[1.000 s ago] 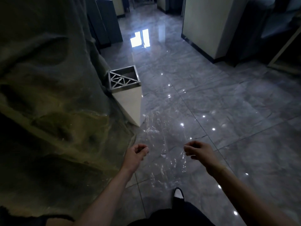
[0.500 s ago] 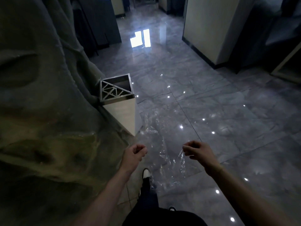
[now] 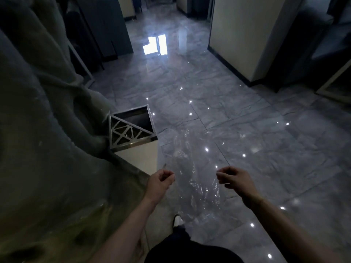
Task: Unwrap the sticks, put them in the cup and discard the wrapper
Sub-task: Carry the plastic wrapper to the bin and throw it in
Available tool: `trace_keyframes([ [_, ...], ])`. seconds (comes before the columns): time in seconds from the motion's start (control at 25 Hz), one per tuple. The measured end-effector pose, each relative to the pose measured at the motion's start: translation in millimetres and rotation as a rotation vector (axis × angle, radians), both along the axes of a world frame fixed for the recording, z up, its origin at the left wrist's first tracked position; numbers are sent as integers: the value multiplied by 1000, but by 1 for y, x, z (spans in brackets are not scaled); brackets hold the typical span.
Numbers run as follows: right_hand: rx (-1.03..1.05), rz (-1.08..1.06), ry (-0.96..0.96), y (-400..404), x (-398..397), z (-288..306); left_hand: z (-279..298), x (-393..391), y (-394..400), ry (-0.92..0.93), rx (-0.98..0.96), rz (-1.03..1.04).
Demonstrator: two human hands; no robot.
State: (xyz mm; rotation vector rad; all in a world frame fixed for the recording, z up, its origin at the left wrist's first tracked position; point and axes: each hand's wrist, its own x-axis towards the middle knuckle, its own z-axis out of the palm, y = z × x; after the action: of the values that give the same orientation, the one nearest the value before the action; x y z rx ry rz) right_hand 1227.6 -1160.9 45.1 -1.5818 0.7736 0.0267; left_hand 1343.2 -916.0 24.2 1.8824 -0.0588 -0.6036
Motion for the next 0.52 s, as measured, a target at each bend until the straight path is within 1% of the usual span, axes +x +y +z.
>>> trace_keyframes([
  [0.16,0,-20,-2,-6,60,1,1,67,-12,3,14,-33],
  [0.32,-4,-32,6,-18,110,-2,1,112,-27,5,30,-25],
  [0.52,11,-10,28,-56,174,-12,-6,169,-58,45,46,-10],
])
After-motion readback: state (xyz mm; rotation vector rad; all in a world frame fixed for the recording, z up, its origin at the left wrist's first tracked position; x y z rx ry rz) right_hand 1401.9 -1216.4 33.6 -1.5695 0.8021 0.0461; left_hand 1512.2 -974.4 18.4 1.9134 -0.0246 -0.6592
